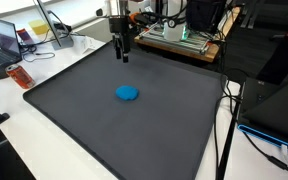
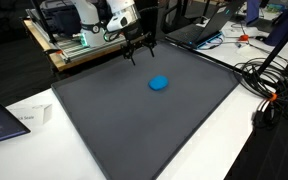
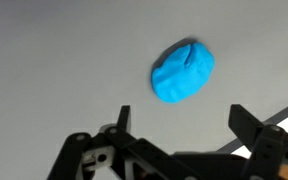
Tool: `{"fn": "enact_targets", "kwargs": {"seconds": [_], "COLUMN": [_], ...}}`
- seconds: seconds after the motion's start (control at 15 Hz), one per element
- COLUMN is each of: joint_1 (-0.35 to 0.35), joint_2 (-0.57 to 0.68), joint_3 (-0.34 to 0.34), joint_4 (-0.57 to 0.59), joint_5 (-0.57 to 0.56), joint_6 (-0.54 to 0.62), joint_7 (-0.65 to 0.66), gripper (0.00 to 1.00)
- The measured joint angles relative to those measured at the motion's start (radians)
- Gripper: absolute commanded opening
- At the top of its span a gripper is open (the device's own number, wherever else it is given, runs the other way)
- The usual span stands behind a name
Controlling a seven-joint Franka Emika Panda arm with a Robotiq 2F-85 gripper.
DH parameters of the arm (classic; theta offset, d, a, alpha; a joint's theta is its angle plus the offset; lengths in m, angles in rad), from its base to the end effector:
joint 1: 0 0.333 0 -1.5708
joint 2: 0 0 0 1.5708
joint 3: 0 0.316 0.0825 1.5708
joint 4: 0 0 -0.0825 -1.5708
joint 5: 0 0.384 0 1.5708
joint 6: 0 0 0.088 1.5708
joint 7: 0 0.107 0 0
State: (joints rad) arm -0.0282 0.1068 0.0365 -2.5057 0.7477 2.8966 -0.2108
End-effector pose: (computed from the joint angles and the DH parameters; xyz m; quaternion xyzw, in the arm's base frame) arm 0.4819 -0.0362 0.2624 -0.9527 0.2358 -0.1446 0.1257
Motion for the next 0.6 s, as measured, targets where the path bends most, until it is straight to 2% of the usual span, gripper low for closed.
{"fn": "enact_targets", "kwargs": {"seconds": [0.13, 0.27, 0.33, 0.6], "joint_1": [0.062, 0.153, 0.177, 0.162], "joint_2": [0.003, 0.008, 0.011, 0.012], "joint_3": [-0.011, -0.06, -0.069, -0.063], "joint_4": [-0.068, -0.126, -0.14, -0.132], "joint_5": [-0.089, -0.157, -0.164, -0.163], "joint_6": [0.117, 0.204, 0.217, 0.217], "joint_7": [0.157, 0.307, 0.332, 0.322], "gripper": [1.0, 1.0, 1.0, 1.0]}}
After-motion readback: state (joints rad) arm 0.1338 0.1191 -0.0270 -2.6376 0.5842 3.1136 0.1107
